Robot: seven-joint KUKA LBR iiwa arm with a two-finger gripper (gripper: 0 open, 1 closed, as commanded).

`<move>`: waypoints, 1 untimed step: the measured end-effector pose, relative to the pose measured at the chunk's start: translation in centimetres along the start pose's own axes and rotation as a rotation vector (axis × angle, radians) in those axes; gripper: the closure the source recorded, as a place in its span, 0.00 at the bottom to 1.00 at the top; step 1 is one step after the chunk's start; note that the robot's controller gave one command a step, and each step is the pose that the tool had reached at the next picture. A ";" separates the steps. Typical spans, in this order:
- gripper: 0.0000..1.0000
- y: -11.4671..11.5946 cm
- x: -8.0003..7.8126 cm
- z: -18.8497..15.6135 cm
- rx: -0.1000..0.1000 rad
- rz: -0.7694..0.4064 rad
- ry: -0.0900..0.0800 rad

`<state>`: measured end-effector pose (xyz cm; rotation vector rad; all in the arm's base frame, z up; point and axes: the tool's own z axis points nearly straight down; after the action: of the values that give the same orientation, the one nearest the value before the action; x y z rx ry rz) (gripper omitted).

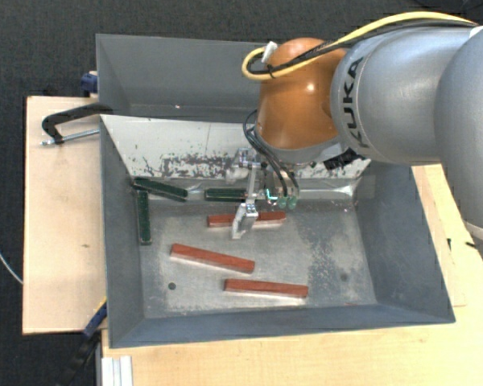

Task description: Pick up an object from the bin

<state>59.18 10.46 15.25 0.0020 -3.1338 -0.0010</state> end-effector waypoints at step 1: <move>0.00 0.0 -0.2 -0.5 -0.001 0.001 -0.008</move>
Offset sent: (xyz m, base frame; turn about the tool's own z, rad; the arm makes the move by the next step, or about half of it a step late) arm 0.0029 -0.0090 -0.0825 -0.0173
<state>59.38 10.42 15.72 -0.0002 -3.1421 -0.0026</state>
